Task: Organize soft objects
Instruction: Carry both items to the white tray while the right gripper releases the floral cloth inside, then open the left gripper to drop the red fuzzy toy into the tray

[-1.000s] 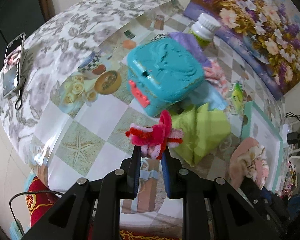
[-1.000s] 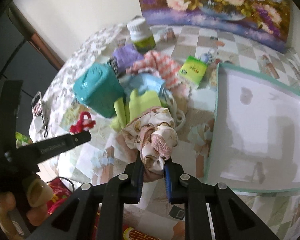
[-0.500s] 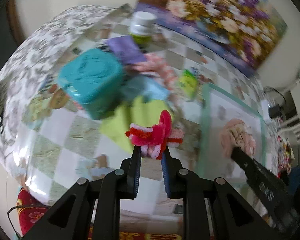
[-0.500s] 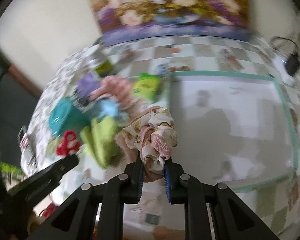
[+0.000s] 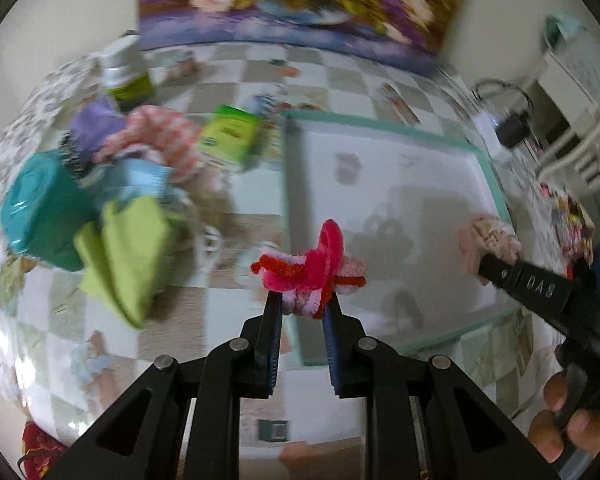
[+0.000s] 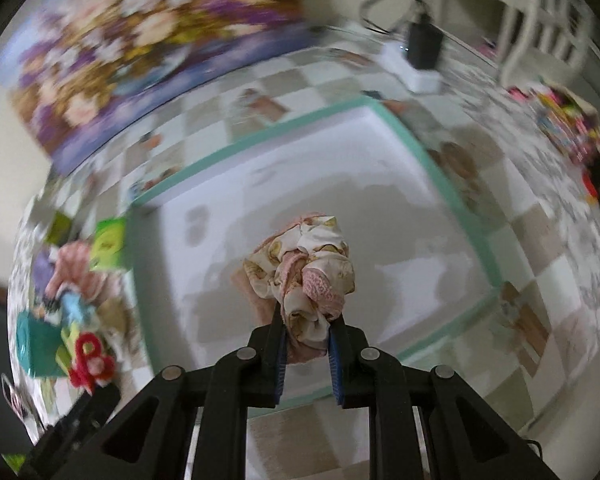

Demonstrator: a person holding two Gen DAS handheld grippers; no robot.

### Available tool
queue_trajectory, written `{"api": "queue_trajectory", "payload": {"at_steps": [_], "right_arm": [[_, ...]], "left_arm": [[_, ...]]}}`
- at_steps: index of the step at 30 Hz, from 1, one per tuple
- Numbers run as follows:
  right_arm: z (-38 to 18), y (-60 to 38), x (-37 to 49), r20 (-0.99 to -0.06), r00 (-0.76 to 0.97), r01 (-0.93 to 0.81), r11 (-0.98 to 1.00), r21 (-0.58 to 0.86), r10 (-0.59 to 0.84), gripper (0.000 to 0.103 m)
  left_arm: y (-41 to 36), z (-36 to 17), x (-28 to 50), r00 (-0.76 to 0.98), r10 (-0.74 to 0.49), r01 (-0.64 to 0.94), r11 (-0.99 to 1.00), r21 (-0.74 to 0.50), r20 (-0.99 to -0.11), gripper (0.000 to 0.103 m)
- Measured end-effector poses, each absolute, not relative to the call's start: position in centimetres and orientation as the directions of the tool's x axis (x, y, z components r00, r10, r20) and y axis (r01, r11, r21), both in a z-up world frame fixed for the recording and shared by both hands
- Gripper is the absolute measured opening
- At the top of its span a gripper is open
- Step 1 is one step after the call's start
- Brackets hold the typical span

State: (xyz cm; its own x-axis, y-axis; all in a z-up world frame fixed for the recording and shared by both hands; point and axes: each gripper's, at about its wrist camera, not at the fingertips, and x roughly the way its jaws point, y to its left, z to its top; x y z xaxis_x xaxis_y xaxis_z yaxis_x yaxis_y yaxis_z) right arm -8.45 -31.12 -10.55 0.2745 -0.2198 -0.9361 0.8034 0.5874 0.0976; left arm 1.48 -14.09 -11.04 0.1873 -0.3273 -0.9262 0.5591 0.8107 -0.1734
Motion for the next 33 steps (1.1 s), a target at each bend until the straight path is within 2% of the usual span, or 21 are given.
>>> {"api": "queue_trajectory", "payload": {"at_steps": [10, 20, 22, 24, 27, 30, 32, 33], "right_arm": [[-13.0, -35.5, -11.7, -0.955, 0.217, 0.881, 0.461, 0.102, -0.202, 0.022], [-13.3, -35.2, -11.1, -0.956, 0.216, 0.859, 0.504, 0.088, -0.201, 0.024], [-13.3, -35.1, -11.0, -0.955, 0.213, 0.856, 0.510, 0.081, -0.205, 0.028], [-13.3, -35.1, -10.9, -0.955, 0.210, 0.853, 0.516, 0.075, -0.210, 0.037], [-13.2, -34.9, -10.8, -0.953, 0.208, 0.849, 0.524, 0.065, -0.219, 0.046], [-13.2, -34.8, -10.6, -0.954, 0.203, 0.844, 0.534, 0.056, -0.221, 0.051], [-13.3, -34.7, -10.5, -0.954, 0.199, 0.840, 0.540, 0.049, -0.222, 0.057], [-13.3, -34.6, -10.4, -0.955, 0.195, 0.838, 0.543, 0.043, -0.226, 0.064]], "left_arm": [[-17.9, -12.6, -0.4, 0.152, -0.316, 0.657, 0.741, -0.143, -0.936, 0.023], [-18.5, -12.7, -0.4, 0.155, -0.298, 0.659, 0.741, -0.126, -0.942, 0.023], [-18.4, -12.8, -0.3, 0.143, -0.299, 0.653, 0.744, -0.137, -0.943, 0.023], [-18.4, -12.9, -0.2, 0.132, -0.295, 0.652, 0.745, -0.142, -0.946, 0.023], [-18.4, -13.0, -0.3, 0.130, -0.292, 0.652, 0.745, -0.140, -0.948, 0.023], [-18.4, -12.9, -0.3, 0.124, -0.302, 0.658, 0.738, -0.150, -0.945, 0.023], [-18.5, -12.9, -0.2, 0.121, -0.303, 0.655, 0.740, -0.153, -0.945, 0.032], [-18.4, -12.9, -0.2, 0.119, -0.302, 0.652, 0.742, -0.155, -0.946, 0.042]]}}
